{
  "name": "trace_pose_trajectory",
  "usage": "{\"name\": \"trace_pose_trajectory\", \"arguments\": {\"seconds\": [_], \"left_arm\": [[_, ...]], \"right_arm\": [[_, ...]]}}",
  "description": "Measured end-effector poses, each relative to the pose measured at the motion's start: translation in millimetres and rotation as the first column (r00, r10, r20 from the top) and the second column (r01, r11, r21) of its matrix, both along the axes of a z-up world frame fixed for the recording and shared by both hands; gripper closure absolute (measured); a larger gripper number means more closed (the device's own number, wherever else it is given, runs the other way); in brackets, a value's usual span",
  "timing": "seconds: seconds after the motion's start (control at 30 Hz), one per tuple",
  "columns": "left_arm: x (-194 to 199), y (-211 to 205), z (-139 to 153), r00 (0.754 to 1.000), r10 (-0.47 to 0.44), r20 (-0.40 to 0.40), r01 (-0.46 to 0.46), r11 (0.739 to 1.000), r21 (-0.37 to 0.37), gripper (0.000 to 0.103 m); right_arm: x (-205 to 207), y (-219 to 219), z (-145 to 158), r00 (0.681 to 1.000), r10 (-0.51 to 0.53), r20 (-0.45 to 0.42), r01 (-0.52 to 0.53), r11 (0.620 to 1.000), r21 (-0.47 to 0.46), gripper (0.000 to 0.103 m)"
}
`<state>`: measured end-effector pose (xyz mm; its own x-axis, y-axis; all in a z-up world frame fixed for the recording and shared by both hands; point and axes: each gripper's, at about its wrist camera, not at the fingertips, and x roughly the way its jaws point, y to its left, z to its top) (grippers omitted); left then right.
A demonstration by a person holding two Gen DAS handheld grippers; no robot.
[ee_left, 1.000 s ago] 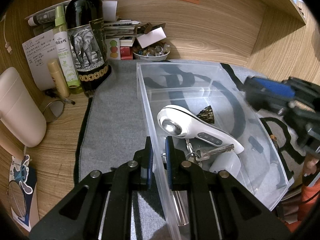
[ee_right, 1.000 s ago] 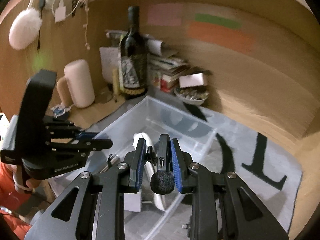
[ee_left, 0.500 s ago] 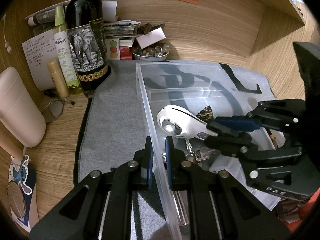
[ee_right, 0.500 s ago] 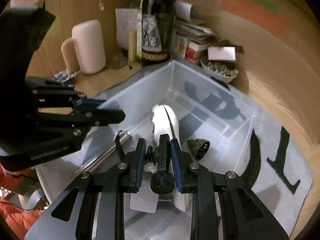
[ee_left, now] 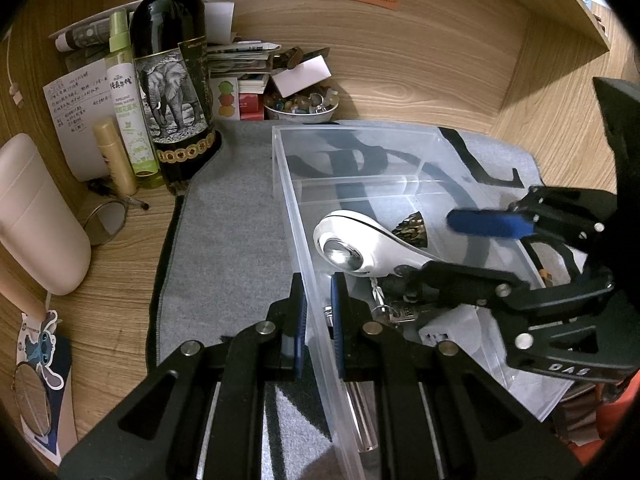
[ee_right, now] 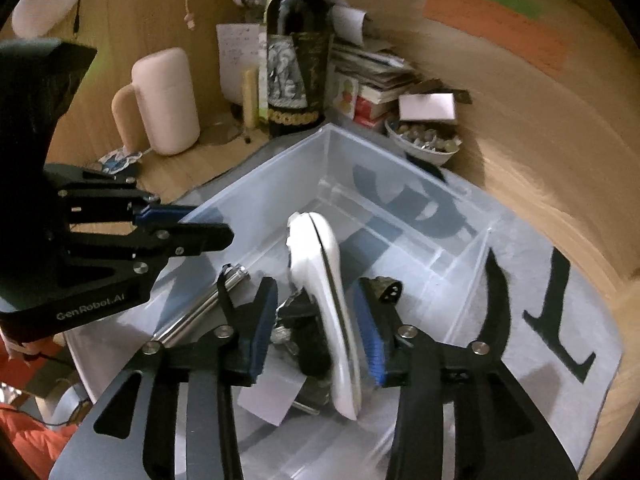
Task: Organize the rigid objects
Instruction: 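Carry the black connector into the clear box and open the right gripper, then move the right gripper to the gold-capped black box and grasp it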
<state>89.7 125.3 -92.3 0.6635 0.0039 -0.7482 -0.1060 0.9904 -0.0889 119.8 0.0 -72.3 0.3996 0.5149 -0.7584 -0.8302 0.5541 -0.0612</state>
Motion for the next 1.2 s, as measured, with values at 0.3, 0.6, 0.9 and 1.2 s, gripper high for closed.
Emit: {"name": "trace_pose_trajectory", "arguments": {"seconds": [0.3,0.6,0.9,1.2], "left_arm": [[-0.1,-0.6,-0.1,1.000,0.000,0.000,0.000,1.000,0.000,0.092],[-0.1,-0.5,-0.2,1.000,-0.001,0.001,0.001,1.000,0.000,0.092],[0.2,-1.8,0.1,1.000,-0.001,0.002,0.001,1.000,-0.001,0.092],[0.0,-1.3,0.1,1.000,0.000,0.001,0.000,1.000,0.002,0.092]], "right_arm": [[5.2,-36.8,35.0,0.992,-0.108,0.063,0.102,0.991,0.092,0.055],[8.7,-86.4,51.3,0.959,-0.254,0.128,0.241,0.964,0.112,0.054],[11.6,-129.2,10.2,0.930,-0.363,0.063,0.362,0.932,0.022,0.044],[7.7,-155.9,-39.1,0.902,-0.427,-0.064,0.423,0.904,-0.063,0.044]]}}
